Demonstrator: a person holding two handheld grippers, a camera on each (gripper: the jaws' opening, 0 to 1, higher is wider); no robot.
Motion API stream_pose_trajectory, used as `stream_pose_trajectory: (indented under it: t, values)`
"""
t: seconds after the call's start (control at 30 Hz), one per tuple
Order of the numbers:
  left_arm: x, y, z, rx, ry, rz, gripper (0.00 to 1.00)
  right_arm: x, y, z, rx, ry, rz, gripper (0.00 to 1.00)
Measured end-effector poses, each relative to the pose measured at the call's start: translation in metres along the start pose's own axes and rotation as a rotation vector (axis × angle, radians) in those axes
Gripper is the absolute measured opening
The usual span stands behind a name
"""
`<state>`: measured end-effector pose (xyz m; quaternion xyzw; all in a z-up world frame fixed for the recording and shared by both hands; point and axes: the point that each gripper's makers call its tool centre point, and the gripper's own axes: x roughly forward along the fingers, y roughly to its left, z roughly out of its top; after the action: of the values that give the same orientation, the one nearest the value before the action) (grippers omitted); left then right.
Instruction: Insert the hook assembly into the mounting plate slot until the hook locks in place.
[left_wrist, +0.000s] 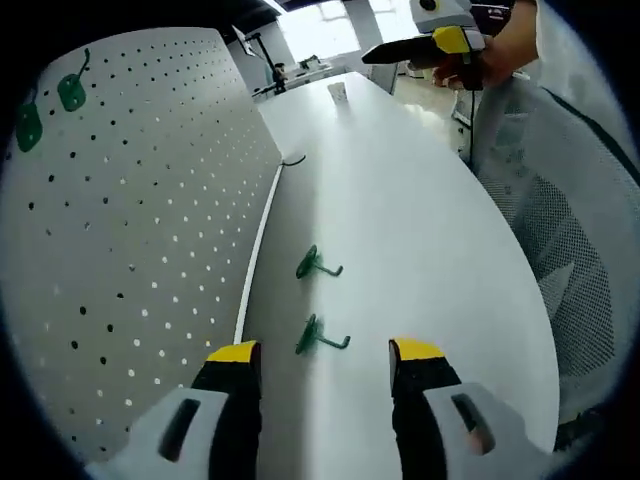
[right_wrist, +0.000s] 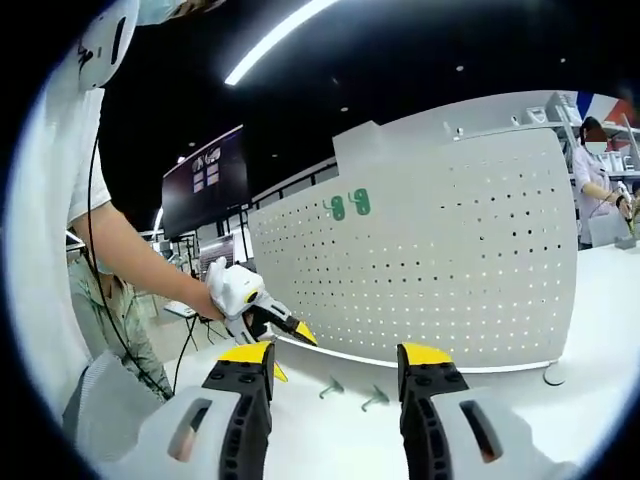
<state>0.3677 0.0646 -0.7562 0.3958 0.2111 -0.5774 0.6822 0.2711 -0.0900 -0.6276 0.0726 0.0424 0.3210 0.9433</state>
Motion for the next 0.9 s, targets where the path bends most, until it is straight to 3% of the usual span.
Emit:
stream_pose_trajectory:
  t: [0.9]
  values:
    - [0.036,0.003,-0.021,0.119,0.109,-0.140,0.46,0.000,0.003,-0.004,-0.016,0.017,0.004,0.46]
